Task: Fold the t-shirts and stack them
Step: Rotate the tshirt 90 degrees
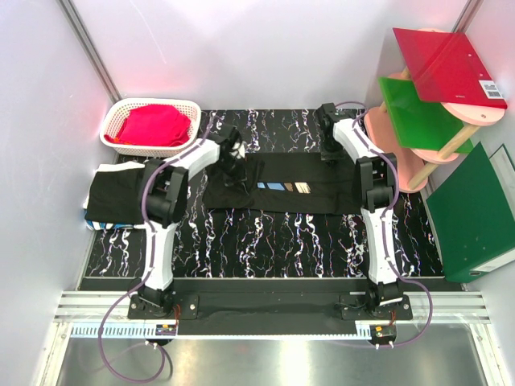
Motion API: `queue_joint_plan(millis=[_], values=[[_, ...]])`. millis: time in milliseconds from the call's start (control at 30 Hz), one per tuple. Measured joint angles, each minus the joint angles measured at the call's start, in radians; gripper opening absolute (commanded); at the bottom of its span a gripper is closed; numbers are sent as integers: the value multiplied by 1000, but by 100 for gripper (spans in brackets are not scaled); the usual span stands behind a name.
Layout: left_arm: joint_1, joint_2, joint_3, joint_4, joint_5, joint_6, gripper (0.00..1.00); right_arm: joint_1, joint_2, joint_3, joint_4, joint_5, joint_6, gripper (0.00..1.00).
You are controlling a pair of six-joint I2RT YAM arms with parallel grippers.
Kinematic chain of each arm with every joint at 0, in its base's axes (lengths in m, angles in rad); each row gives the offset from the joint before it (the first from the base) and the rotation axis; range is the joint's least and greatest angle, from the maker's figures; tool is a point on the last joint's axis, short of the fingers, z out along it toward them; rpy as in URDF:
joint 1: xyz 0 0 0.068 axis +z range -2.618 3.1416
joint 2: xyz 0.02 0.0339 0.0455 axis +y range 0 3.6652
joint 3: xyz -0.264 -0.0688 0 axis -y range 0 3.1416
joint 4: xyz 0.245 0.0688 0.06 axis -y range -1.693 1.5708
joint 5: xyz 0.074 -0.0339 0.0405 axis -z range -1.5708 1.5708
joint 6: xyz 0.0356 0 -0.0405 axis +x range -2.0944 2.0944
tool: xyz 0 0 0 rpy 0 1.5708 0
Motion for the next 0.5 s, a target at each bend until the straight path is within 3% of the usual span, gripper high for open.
queue_joint_plan(millis=[367, 500], values=[[-30, 174, 173, -243, -42, -15, 0, -38, 22, 18, -51, 46, 18, 0], [-14, 251, 330, -354, -131, -12, 0, -38, -39, -96, -43, 34, 32, 0]])
